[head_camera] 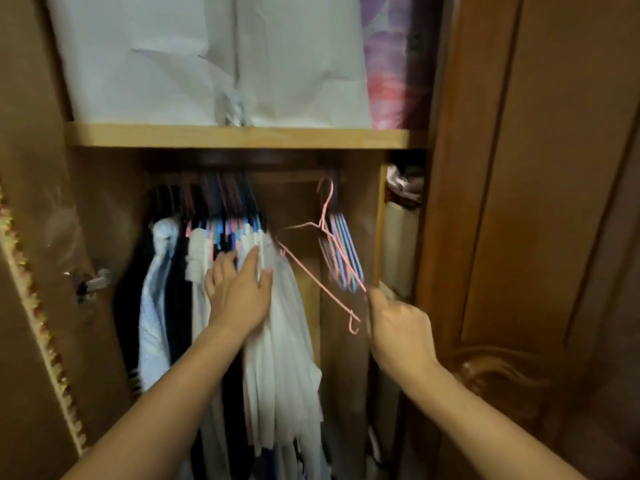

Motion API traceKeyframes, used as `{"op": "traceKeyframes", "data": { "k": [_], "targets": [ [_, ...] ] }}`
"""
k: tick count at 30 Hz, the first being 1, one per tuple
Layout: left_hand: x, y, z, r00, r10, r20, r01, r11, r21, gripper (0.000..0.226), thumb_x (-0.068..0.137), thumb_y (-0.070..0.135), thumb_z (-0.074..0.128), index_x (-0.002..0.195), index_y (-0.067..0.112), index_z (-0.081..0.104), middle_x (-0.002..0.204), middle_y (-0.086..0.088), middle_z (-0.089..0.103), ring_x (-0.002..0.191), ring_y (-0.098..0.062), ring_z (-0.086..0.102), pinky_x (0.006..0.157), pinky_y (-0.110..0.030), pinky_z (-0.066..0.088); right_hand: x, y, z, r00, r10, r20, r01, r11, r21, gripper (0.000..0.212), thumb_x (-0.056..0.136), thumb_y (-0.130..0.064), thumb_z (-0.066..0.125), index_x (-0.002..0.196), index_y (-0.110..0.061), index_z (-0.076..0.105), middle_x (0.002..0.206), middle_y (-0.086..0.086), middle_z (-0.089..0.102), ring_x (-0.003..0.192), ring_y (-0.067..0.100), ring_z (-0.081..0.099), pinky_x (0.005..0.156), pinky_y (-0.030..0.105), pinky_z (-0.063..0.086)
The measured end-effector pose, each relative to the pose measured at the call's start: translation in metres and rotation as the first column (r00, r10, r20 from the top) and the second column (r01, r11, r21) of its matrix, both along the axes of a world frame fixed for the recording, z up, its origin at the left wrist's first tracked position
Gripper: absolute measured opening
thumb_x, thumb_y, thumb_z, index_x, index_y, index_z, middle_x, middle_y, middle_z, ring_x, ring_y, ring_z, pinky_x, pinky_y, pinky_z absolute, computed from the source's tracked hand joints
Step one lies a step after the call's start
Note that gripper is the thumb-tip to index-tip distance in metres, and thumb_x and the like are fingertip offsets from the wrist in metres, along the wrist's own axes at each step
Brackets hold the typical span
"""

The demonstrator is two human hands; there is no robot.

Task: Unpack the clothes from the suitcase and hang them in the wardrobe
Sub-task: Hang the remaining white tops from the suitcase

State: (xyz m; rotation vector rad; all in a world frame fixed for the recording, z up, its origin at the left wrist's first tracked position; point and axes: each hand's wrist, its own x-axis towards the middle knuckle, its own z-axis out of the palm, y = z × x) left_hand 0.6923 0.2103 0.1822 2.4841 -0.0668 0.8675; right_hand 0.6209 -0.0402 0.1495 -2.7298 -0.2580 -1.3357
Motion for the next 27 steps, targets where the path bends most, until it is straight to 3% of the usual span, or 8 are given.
{"op": "traceKeyframes", "data": {
  "k": [4, 9, 11, 13, 17, 21, 24, 27],
  "targets": [
    [-0.050, -0.068, -0.043, 0.895, -0.335, 0.295, 0.347, 0.938, 0.014, 0.053, 0.090, 0.026, 0.053, 0.141, 0.012, 0.054, 0.137, -0.011, 0.049, 0.132, -0.031, 0.045, 0.113, -0.047, 0.036, -0.110, -0.064, -0.083, 0.974, 0.190, -0.123, -0.108, 0.869, 0.484, 0.019, 0.105, -0.022, 0.046, 0.103, -0.019, 0.064, 0.074, -0.004, 0.067, 0.067, 0.014, 0.065, 0.063, 0.030, 0.050],
    [-0.098, -0.131, -0.165, 0.828, -0.551, -0.104, 0.540, 0.735, 0.410, 0.046, 0.100, 0.039, 0.046, 0.129, 0.008, 0.063, 0.118, -0.018, 0.063, 0.105, -0.041, 0.057, 0.091, -0.053, 0.044, -0.289, -0.157, -0.187, 0.914, 0.360, -0.188, 0.102, 0.246, 0.964, 0.022, 0.098, -0.015, 0.044, 0.101, 0.002, 0.059, 0.080, 0.013, 0.068, 0.062, 0.026, 0.066, 0.064, 0.030, 0.056],
    [-0.129, -0.158, -0.214, 0.721, -0.559, -0.410, 0.692, 0.599, 0.403, 0.046, 0.101, 0.043, 0.036, 0.104, 0.013, 0.070, 0.097, -0.012, 0.068, 0.089, -0.038, 0.060, 0.078, -0.050, 0.044, -0.366, -0.192, -0.220, 0.918, 0.318, -0.238, 0.221, 0.089, 0.971, 0.025, 0.097, -0.014, 0.044, 0.101, 0.007, 0.058, 0.080, 0.016, 0.068, 0.061, 0.028, 0.065, 0.062, 0.035, 0.055],
    [-0.178, -0.185, -0.256, 0.544, -0.553, -0.631, 0.794, 0.582, 0.175, 0.031, 0.104, 0.034, 0.046, 0.083, 0.019, 0.063, 0.075, -0.004, 0.064, 0.071, -0.030, 0.061, 0.066, -0.043, 0.045, -0.446, -0.218, -0.251, 0.895, 0.292, -0.338, 0.361, -0.026, 0.932, 0.028, 0.096, -0.017, 0.048, 0.101, 0.008, 0.058, 0.081, 0.013, 0.070, 0.064, 0.024, 0.066, 0.064, 0.036, 0.052],
    [-0.272, -0.235, -0.360, 0.224, -0.551, -0.803, 0.922, 0.386, -0.007, 0.034, 0.097, 0.048, 0.044, 0.093, 0.021, 0.064, 0.083, -0.001, 0.068, 0.077, -0.027, 0.066, 0.072, -0.045, 0.054, -0.597, -0.232, -0.307, 0.726, 0.492, -0.480, 0.645, -0.246, 0.723, 0.035, 0.090, -0.036, 0.073, 0.104, -0.005, 0.067, 0.106, 0.008, 0.074, 0.108, 0.027, 0.069, 0.099, 0.041, 0.053],
    [-0.364, -0.294, -0.431, -0.095, -0.648, -0.756, 0.990, -0.143, -0.002, 0.012, 0.092, 0.029, 0.043, 0.093, 0.029, 0.055, 0.084, 0.007, 0.053, 0.076, -0.010, 0.054, 0.066, -0.026, 0.046, -0.673, -0.210, -0.347, 0.443, 0.763, -0.472, 0.855, -0.201, 0.477, 0.054, 0.083, -0.028, 0.076, 0.132, -0.014, 0.056, 0.124, 0.006, 0.070, 0.115, 0.019, 0.066, 0.108, 0.046, 0.045],
    [-0.413, -0.341, -0.455, -0.236, -0.603, -0.762, 0.947, -0.320, -0.040, 0.017, 0.096, 0.035, 0.052, 0.084, 0.026, 0.059, 0.085, 0.007, 0.051, 0.074, -0.009, 0.055, 0.059, -0.025, 0.045, -0.668, -0.195, -0.379, 0.554, 0.661, -0.506, 0.826, -0.361, 0.433, 0.037, 0.094, -0.027, 0.068, 0.128, -0.015, 0.058, 0.113, 0.012, 0.072, 0.098, 0.018, 0.070, 0.090, 0.032, 0.055],
    [-0.432, -0.375, -0.515, -0.217, -0.495, -0.841, 0.926, -0.378, -0.017, 0.025, 0.070, 0.024, 0.086, 0.090, 0.026, 0.071, 0.091, 0.008, 0.059, 0.087, -0.009, 0.052, 0.064, -0.024, 0.052, -0.665, -0.195, -0.436, 0.717, 0.322, -0.618, 0.646, -0.640, 0.416, 0.024, 0.099, -0.031, 0.056, 0.104, -0.012, 0.069, 0.082, 0.010, 0.070, 0.068, 0.014, 0.064, 0.063, 0.022, 0.049]
  ]
}}
